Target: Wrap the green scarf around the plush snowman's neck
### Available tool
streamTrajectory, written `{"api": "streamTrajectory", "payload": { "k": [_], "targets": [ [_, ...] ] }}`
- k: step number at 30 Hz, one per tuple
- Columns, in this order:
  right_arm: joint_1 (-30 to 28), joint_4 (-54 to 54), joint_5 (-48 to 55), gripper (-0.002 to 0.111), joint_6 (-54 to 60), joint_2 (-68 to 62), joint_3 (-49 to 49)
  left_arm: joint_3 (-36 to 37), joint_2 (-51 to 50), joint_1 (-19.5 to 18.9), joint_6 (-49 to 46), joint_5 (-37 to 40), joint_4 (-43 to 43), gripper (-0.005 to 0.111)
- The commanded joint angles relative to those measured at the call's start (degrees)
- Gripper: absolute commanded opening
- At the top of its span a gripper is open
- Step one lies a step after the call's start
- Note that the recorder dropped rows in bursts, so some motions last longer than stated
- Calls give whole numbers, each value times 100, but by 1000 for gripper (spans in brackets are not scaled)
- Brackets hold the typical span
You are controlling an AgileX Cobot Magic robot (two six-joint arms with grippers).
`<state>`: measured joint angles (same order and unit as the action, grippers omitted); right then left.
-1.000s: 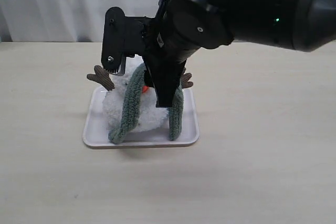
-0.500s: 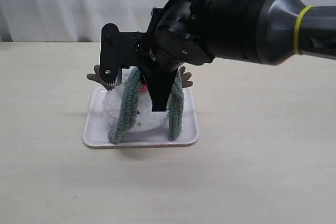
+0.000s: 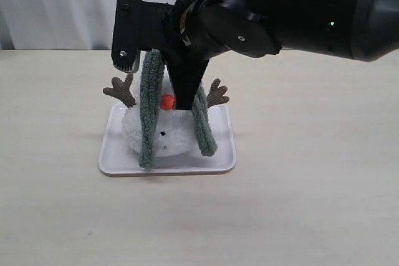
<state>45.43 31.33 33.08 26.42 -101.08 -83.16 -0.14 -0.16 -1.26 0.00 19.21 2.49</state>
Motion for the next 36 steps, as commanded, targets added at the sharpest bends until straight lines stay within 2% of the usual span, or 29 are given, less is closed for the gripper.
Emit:
{"api": "streamTrajectory", "payload": {
  "k": [1, 5, 8, 13, 16, 19, 25, 29, 34, 36],
  "targets": [
    [-24, 483, -744, 4, -301, -145, 8, 14, 16, -2, 0, -69, -17, 0],
    [-165, 1712, -901, 4, -1646, -464, 8, 14, 16, -2, 0, -69, -17, 0],
    [-223, 2179, -954, 4, -2221, -605, 8, 14, 16, -2, 0, -69, -17, 0],
    [-223, 2225, -1358, 4, -2930, -890, -13, 14, 16, -2, 0, -69, -17, 0],
    [-223, 2225, -1351, 5, -2989, -958, -13, 14, 16, -2, 0, -69, -17, 0],
    [-260, 2225, -1310, 13, -3102, -997, -13, 14, 16, -2, 0, -69, -17, 0],
    [-426, 2197, -1332, 39, -3716, -1012, -13, 14, 16, -2, 0, -69, -17, 0],
    [-477, 2183, -1332, 54, -4489, -1012, -13, 14, 16, -2, 0, -69, -17, 0],
    [-477, 2183, -1294, 57, -5685, -1001, -16, 14, 16, -2, 0, -69, -17, 0],
    [-477, 1837, -1041, 57, -5832, -1001, -138, 14, 16, -2, 0, -69, -17, 0]
  ]
}}
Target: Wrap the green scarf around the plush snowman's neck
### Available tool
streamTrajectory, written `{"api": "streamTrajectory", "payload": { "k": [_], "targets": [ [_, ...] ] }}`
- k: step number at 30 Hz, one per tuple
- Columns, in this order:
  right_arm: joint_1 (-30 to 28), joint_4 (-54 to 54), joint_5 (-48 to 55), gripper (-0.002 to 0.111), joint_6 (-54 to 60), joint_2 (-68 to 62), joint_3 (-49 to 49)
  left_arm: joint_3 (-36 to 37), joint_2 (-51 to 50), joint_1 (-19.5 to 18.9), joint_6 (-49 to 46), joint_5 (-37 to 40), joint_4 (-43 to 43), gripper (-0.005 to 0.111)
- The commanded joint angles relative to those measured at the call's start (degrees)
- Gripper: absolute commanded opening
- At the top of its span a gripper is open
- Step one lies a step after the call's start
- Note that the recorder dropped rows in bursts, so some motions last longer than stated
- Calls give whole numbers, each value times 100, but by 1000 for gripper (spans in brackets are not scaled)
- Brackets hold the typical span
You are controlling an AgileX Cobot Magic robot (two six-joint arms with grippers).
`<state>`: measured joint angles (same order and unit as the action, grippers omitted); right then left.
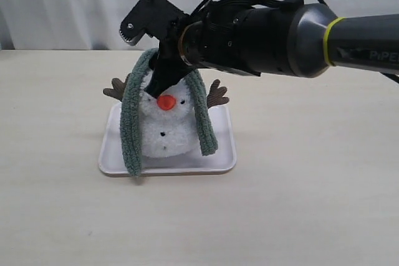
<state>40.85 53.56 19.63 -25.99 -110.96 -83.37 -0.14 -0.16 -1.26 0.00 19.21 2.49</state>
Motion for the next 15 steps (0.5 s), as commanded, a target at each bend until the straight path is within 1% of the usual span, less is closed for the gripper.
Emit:
{"api": "streamTrajectory", "payload": {
  "k": [1, 5, 10, 15],
  "targets": [
    [-19, -581, 482, 57, -534, -13, -185, 14, 16, -2, 0, -69, -17, 0],
    [-19, -1683, 1129, 57, 197, -13, -622, 14, 16, -2, 0, -69, -17, 0],
    [-34, -3063, 1882, 57, 1371, -13, -1236, 14, 16, -2, 0, -69, -17, 0],
    [-253, -3658, 2589, 57, 1502, -13, -1773, 14, 16, -2, 0, -69, -17, 0]
  ]
}}
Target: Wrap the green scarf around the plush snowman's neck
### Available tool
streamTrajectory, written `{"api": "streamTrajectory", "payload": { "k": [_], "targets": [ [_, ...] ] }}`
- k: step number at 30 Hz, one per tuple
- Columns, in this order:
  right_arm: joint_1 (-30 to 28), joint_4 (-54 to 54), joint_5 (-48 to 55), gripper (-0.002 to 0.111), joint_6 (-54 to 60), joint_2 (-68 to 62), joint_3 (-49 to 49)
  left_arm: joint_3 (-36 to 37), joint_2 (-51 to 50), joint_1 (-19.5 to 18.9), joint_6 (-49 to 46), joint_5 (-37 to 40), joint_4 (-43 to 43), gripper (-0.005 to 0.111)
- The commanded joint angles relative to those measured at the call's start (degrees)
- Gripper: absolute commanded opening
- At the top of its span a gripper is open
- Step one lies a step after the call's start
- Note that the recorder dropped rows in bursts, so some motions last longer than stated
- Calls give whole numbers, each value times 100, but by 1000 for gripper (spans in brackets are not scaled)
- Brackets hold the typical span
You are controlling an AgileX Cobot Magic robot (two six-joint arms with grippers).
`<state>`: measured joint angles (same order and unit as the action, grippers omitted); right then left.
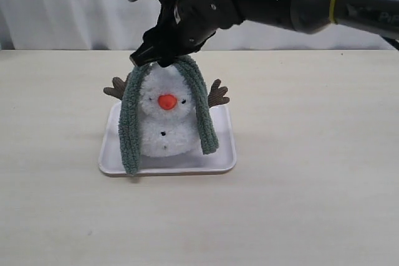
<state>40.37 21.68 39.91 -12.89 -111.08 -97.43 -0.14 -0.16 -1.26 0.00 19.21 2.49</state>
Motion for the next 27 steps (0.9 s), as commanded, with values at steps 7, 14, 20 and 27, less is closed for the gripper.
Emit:
{"api": "streamTrajectory", "payload": {
  "k": [7, 14, 20, 27],
  "targets": [
    [-435, -1433, 991, 33, 1199, -13, -505, 14, 16, -2, 0, -69, -17, 0],
    [-435, -2257, 635, 4, 2258, -82, -505, 14, 16, -2, 0, -58, -17, 0],
    [-472, -1754, 600, 4, 1876, -381, -505, 14, 16, -2, 0, -58, -17, 0],
    [-509, -1032, 620, 4, 1432, -533, -505, 14, 16, -2, 0, -58, -17, 0]
  ]
}}
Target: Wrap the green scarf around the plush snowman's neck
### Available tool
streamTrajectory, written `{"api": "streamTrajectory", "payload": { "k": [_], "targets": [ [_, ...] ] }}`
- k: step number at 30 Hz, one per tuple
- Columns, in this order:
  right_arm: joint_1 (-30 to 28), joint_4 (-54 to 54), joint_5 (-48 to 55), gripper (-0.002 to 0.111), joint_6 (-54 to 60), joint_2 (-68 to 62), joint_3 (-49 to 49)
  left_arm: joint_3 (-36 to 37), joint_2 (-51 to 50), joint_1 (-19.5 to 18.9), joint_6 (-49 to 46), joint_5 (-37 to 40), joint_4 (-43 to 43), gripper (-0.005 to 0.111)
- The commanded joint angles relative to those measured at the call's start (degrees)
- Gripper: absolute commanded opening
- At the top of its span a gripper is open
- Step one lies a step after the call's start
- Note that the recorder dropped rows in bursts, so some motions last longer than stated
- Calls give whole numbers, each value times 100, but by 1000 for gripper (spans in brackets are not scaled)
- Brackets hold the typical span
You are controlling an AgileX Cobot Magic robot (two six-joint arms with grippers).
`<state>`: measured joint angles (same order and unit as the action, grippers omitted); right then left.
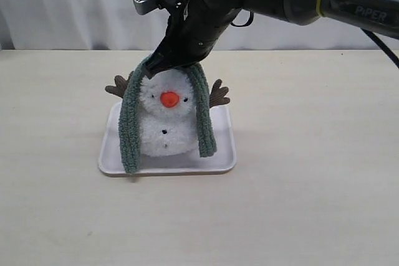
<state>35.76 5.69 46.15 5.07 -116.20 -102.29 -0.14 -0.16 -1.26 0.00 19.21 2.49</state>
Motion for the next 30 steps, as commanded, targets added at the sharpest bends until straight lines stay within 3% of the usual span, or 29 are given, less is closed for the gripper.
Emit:
{"api": "streamTrajectory", "payload": {
  "k": [1, 13, 25, 30],
  "targets": [
    [-48, 759, 13, 4, -507, -21, -19, 14, 16, -2, 0, -58, -17, 0],
    [-48, 856, 415, 4, -729, -217, -19, 14, 16, -2, 0, -69, -17, 0],
    [40, 653, 70, 4, -729, 307, -19, 14, 16, -2, 0, -80, -17, 0],
    [211, -288, -281, 4, -283, 481, -19, 14, 16, -2, 0, -80, -17, 0]
  ]
}}
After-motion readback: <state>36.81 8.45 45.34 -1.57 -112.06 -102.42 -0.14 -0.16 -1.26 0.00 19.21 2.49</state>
